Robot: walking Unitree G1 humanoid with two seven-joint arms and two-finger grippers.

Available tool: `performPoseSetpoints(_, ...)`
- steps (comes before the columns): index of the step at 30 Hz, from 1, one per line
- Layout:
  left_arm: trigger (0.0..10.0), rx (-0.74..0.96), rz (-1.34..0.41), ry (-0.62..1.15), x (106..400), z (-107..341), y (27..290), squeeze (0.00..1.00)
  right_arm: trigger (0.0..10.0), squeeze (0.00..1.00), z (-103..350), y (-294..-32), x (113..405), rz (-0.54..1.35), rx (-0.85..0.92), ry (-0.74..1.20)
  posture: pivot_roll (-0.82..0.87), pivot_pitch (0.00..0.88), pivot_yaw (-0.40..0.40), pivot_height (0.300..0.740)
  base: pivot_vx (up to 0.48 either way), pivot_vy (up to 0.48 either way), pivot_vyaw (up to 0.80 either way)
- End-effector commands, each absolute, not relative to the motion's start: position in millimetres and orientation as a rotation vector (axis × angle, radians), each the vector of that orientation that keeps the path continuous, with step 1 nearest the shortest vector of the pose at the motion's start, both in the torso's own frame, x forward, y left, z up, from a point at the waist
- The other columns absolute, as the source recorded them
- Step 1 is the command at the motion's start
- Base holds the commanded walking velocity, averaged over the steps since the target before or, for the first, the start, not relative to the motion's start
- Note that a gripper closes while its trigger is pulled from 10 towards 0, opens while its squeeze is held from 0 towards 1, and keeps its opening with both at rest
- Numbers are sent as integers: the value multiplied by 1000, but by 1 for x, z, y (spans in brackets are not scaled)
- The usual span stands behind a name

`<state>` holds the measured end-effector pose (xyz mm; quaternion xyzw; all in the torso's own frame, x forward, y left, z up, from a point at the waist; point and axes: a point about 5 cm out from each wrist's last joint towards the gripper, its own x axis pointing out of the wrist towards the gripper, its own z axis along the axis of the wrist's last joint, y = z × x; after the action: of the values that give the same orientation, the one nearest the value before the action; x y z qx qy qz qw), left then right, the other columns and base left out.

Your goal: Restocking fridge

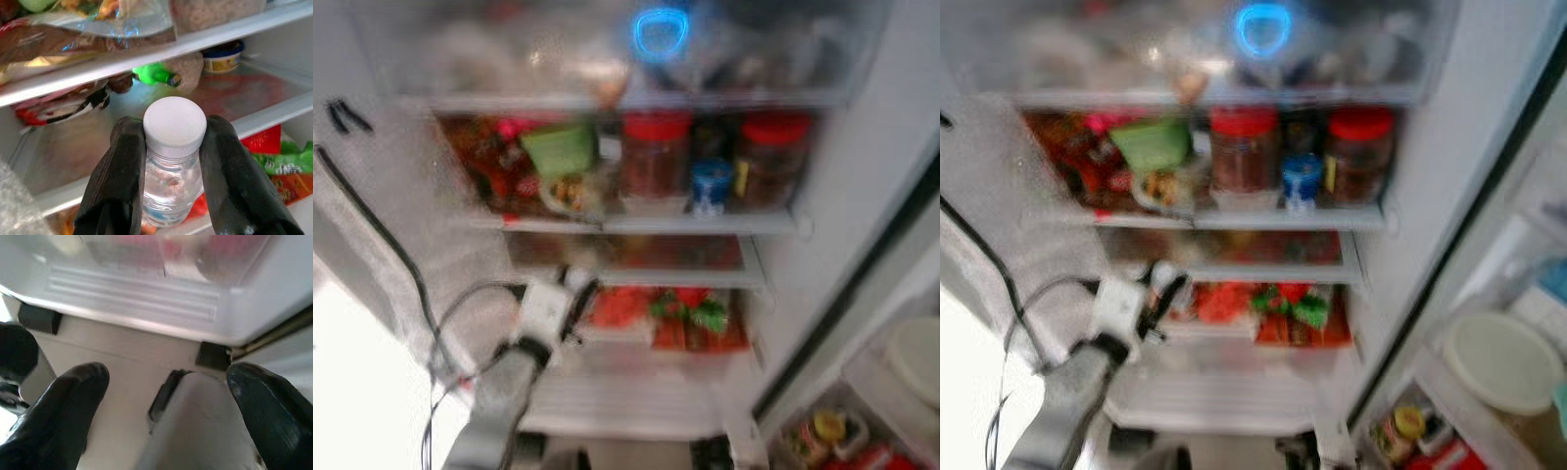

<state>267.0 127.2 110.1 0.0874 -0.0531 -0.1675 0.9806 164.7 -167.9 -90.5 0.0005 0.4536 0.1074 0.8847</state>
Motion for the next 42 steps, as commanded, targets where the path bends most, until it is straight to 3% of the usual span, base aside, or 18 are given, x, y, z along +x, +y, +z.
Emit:
performPoseSetpoints(1, 10000, 171, -378, -153, 268, 118, 116, 0, 10000, 0, -97, -178, 148, 191, -6, 1015, -3, 0, 33, 632, 274, 0, 0)
performPoseSetpoints(23, 10000, 321, -445, -197, 282, 113, 127, 0, 10000, 0, -97, -181, 148, 199, 3, 1009, -27, 0, 19, 632, 24, 0, 0)
performPoseSetpoints(31, 10000, 306, -331, -196, 296, 105, 153, 0, 10000, 0, -95, -188, 150, 195, -7, 1006, -41, 25, -14, 632, 0, 0, 0)
performPoseSetpoints(42, 10000, 259, -235, -296, 312, 117, 159, 0, 10000, 0, -93, -197, 151, 195, -25, 992, -68, 41, -45, 632, 0, 0, 0)
